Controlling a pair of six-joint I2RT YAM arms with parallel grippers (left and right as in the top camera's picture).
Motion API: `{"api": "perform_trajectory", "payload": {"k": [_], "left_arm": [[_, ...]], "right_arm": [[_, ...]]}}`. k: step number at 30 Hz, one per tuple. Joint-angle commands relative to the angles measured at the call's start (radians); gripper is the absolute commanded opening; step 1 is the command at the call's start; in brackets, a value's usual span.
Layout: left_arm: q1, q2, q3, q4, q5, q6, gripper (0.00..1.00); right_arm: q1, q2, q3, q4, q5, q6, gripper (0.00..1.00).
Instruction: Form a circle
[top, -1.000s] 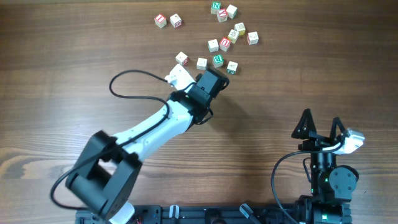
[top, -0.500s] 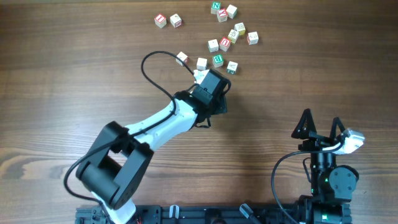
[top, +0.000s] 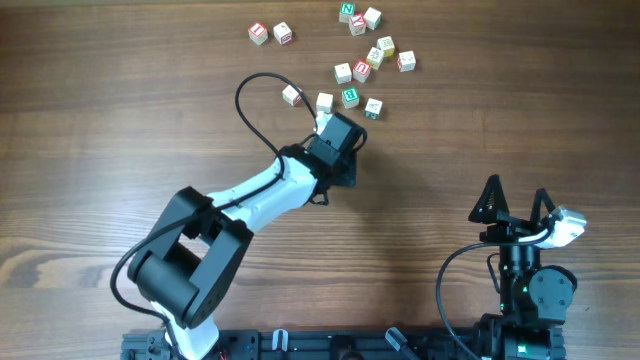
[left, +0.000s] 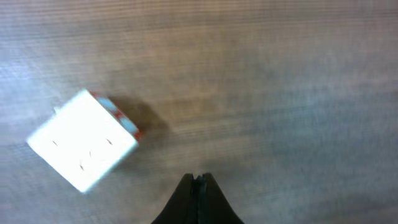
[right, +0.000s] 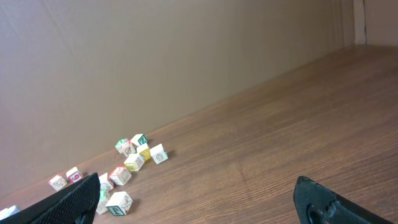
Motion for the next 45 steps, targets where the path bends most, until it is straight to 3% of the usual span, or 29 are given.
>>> {"api": "perform_trajectory", "payload": {"k": [1,15,23,45], "left_arm": [[0.031,0.013,0.006,0.031,-0.028,0.058,0.04],[0.083,0.089,0.006,0.105,-0.023,0.068,0.04],[0.083,0.089,0.006,0.230,-0.024,0.068,0.04],[0.085,0.071,0.011,0.201,-0.132,0.068,0.04]], "right_arm": [[-0.003,-0.006,-0.002,0.004,-0.016,-0.013,1.00],[-0.003,-0.006,-0.002,0.004,-0.016,-0.013,1.00],[-0.003,-0.006,-0.002,0.004,-0.016,-0.013,1.00],[-0.003,-0.006,-0.002,0.004,-0.016,-0.013,1.00]]}}
